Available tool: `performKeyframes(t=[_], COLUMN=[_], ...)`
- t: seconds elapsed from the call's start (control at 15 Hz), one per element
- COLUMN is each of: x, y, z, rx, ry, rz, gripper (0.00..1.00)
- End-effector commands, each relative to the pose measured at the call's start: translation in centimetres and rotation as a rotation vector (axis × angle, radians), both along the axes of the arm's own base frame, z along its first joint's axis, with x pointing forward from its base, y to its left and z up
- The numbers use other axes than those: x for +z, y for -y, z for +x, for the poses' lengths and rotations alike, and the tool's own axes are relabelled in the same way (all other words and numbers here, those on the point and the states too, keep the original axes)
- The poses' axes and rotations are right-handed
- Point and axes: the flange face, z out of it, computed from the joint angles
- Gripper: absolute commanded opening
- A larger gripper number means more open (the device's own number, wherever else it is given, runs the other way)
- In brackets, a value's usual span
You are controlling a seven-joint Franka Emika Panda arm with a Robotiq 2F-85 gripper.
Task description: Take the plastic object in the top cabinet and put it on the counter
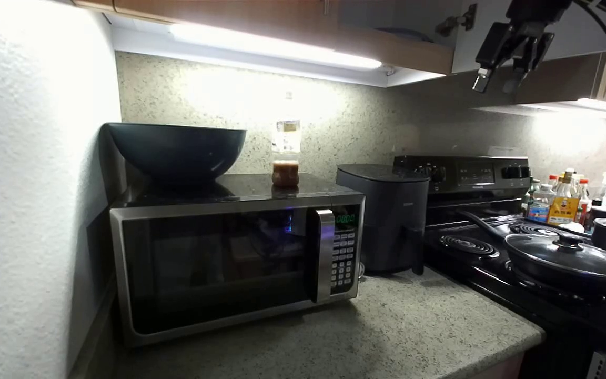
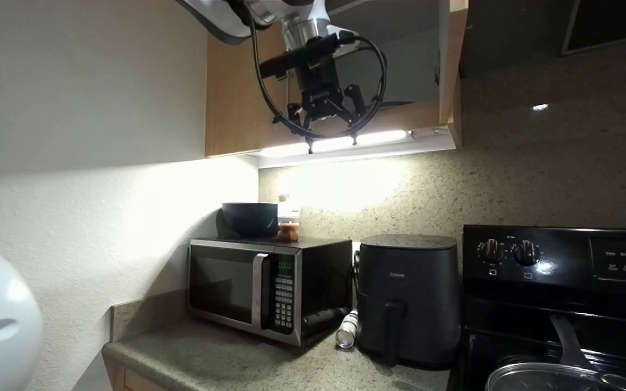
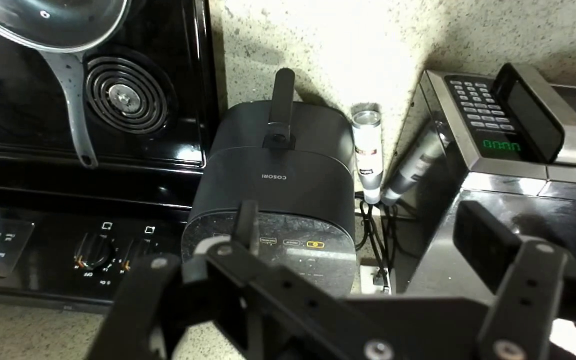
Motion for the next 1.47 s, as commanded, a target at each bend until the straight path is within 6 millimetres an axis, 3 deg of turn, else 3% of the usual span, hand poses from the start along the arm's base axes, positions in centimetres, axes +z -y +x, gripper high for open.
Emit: performKeyframes(t=[0.0, 0.27, 0.73, 1.13, 1.4], x=[0.1, 1.1, 8.0, 8.2, 9.8], y=[0.0, 0.9, 2.4, 2.7, 1.9], z=[0.0, 1.8, 3.5, 3.1, 4.3], rx=[0.0, -0.098, -0.178, -0.175, -0.132], ry=[-0.001, 0.116, 0.52, 0.514, 0.586], rz=[0.0, 0.006, 0.017, 0.019, 0.09], gripper=[1.0, 1.0, 1.0, 1.0, 1.0])
